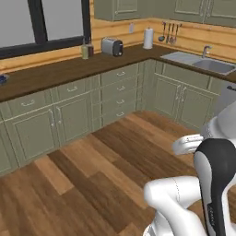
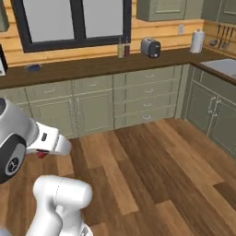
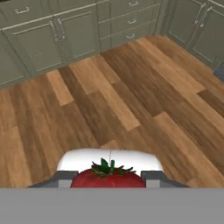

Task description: Take the strawberry from the fridge and place it on top of the pancake, located on the dining counter.

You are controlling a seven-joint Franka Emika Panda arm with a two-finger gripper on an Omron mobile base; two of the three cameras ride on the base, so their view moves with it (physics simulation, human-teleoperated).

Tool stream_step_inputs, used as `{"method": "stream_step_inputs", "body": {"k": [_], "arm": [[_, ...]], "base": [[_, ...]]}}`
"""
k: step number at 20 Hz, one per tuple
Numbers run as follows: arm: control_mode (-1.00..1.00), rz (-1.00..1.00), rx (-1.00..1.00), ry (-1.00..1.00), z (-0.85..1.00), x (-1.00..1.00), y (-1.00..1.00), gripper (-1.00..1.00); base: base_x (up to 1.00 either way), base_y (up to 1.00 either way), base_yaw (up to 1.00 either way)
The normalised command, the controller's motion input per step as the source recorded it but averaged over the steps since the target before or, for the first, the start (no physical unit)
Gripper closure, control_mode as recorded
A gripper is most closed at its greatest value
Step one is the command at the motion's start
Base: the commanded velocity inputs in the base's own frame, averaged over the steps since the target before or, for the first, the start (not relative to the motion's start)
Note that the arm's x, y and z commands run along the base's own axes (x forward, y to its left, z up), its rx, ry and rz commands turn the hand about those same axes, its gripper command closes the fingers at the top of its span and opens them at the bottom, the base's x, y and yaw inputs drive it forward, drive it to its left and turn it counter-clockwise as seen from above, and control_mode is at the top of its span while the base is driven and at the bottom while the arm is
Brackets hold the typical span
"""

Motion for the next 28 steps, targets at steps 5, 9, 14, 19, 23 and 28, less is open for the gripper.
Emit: {"method": "stream_step_inputs", "body": {"k": [5, 9, 14, 19, 23, 28], "arm": [[1.0, 0.0, 0.0, 0.0, 0.0, 0.0, 0.0, 1.0], [1.0, 0.0, 0.0, 0.0, 0.0, 0.0, 0.0, 1.0], [1.0, 0.0, 0.0, 0.0, 0.0, 0.0, 0.0, 1.0], [1.0, 0.0, 0.0, 0.0, 0.0, 0.0, 0.0, 1.0], [1.0, 0.0, 0.0, 0.0, 0.0, 0.0, 0.0, 1.0], [1.0, 0.0, 0.0, 0.0, 0.0, 0.0, 0.0, 1.0]], "base": [[-0.28, -0.03, -0.85], [-0.24, -0.06, -0.86], [-0.33, 0.0, -0.89], [-0.72, -0.11, -0.63], [-0.63, -0.29, -0.64], [-0.17, -0.16, -0.81]]}}
